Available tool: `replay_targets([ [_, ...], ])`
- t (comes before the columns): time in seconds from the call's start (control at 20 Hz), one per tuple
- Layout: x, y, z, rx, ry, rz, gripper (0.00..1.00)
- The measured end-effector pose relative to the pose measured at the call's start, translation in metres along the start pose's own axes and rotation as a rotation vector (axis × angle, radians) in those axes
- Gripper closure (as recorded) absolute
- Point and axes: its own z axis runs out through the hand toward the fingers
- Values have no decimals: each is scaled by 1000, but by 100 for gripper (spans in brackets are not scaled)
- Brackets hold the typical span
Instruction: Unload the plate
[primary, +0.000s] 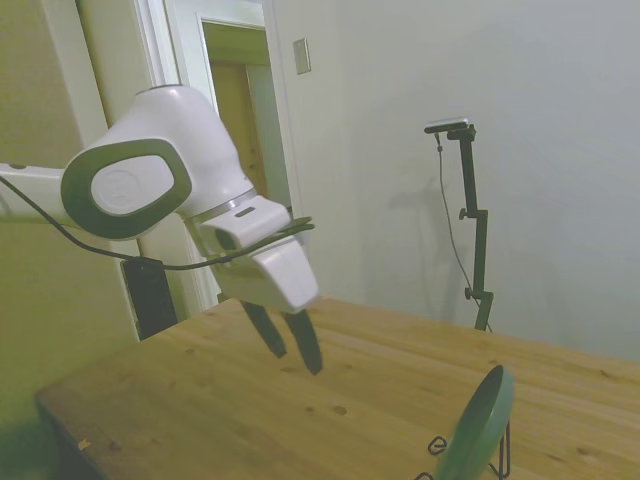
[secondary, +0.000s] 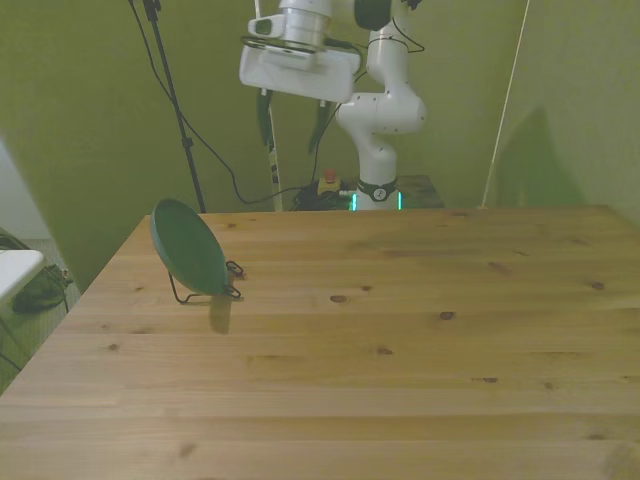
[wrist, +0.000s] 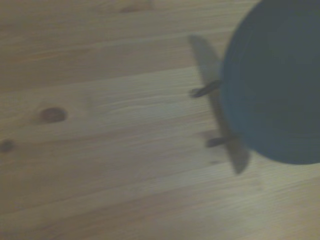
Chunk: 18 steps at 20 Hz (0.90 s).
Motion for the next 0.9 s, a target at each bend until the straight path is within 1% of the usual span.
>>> replay_targets([
  [0.1, 34, 9, 7, 2, 26, 23, 0],
  [0.25, 74, 3, 26, -6, 52, 28, 0],
  [0.45, 102, -13, 43, -21, 62, 27, 0],
  [0.55, 104, -23, 38, -5, 65, 20, 0],
  [0.7, 109, -23, 33, -1, 78, 25, 0],
  [0.8, 122, -17, 26, 0, 97, 39, 0],
  [0.9, 141, 0, 24, -13, 111, 55, 0],
])
